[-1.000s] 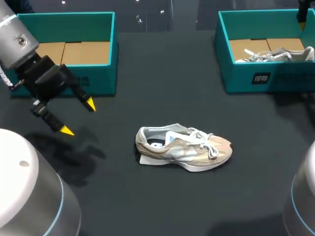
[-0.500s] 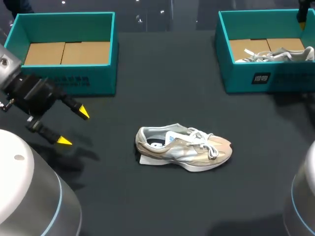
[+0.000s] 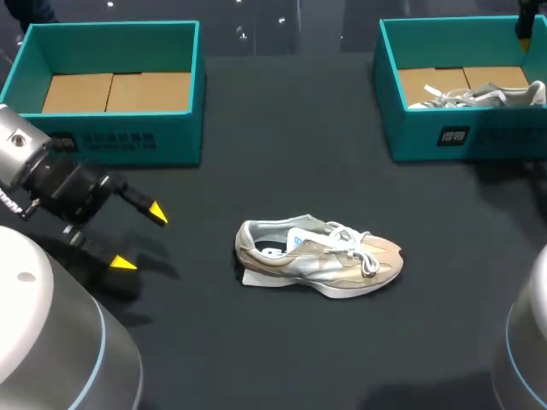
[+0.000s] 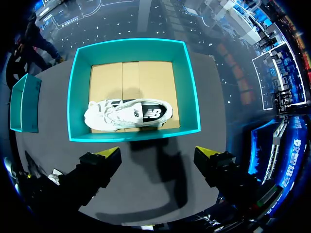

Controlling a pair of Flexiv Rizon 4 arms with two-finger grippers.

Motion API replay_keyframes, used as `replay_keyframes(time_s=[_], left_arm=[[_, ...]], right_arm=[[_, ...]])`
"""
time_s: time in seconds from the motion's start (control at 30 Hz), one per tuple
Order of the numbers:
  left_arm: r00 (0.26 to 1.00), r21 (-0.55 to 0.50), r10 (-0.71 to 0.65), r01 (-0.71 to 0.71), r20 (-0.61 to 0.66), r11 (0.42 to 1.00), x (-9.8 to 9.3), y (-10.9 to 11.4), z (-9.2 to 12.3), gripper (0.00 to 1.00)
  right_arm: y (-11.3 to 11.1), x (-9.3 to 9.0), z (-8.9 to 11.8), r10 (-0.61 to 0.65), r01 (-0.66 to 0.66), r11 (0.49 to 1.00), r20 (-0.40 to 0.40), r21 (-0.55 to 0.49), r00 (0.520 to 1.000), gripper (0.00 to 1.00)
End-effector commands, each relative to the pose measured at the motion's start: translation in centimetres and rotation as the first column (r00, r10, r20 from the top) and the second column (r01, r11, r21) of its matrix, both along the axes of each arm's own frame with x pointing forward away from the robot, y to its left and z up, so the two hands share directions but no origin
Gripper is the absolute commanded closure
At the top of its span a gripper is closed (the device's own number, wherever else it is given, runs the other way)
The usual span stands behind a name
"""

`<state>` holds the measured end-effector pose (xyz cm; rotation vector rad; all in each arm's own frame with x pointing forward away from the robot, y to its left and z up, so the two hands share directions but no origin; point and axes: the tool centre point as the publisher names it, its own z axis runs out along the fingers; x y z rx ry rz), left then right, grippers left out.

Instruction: Take the shoe out of the shoebox, open the shoe tongue, remove and reinsert the insole, then place the shoe into the shoebox

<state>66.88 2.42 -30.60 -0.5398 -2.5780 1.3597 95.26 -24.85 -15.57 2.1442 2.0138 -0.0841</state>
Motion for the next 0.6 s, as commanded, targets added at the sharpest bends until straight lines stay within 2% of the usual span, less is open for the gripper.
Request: replay_keyframes(time_s=[0.03,0.13,0.57,0.6], left_arm=[[1.000,-0.051,0.020,-0.021,-0.023,0.998,0.12,0.19,-1.56,0.00],[0.994,-0.053,0.071,-0.075,-0.079,0.996,0.34,0.53,-1.92,0.00],[0.994,-0.053,0.071,-0.075,-0.079,0.996,0.34,0.53,-1.92,0.00],[0.991,-0.058,0.120,-0.124,-0.067,0.991,0.57,0.32,-2.44,0.00]], right_arm=[[-0.01,0.02,-0.01,0.000,0.000,1.000,0.000,0.000,1.000,0.00],[-0.01,0.02,-0.01,0.000,0.000,1.000,0.000,0.000,1.000,0.00],[-0.01,0.02,-0.01,0.000,0.000,1.000,0.000,0.000,1.000,0.00],[-0.01,0.02,-0.01,0.000,0.000,1.000,0.000,0.000,1.000,0.00]])
